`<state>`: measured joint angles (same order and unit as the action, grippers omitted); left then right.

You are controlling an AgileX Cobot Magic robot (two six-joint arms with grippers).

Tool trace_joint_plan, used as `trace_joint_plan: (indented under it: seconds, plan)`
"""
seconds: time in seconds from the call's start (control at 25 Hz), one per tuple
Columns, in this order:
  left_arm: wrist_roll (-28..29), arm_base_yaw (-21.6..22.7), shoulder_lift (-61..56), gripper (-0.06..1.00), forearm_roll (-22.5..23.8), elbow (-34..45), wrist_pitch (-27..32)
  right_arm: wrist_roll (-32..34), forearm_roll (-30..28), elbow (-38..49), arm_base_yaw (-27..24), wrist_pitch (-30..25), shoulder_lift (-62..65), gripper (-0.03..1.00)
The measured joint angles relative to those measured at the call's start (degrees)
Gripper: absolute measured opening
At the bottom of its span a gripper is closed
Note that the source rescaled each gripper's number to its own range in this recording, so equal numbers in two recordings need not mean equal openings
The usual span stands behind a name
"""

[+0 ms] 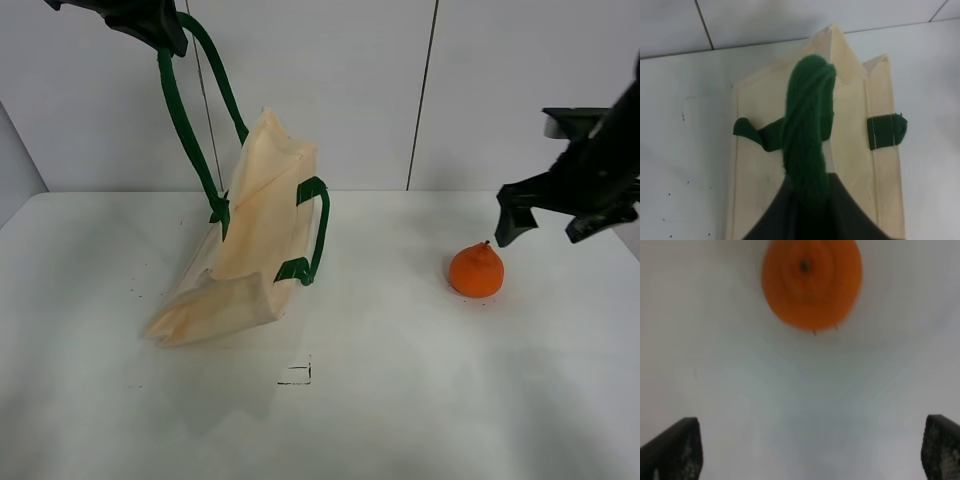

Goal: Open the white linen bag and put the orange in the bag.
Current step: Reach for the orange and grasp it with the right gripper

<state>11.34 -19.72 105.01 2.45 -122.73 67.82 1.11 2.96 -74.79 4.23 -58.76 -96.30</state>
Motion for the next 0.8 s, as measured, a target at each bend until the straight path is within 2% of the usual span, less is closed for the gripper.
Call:
trace_joint_plan:
  seconds: [0.2, 0.36, 0.8]
  plan:
    - [-0.3, 0.0, 0.0, 0.0, 0.0, 0.0, 0.0, 0.3, 0.0, -15.2, 2.8, -5.0, -14.1, 1.0]
    - [-0.5, 0.0, 0.0, 0.0, 0.0, 0.0, 0.0, 1.1, -1.1, -21.8, 2.7, -8.3, -19.9, 1.0]
    - [-0.6, 0.0, 0.0, 0.0, 0.0, 0.0, 0.0, 2.4, -5.0, -23.2, 2.1, -6.7, -28.7, 1.0]
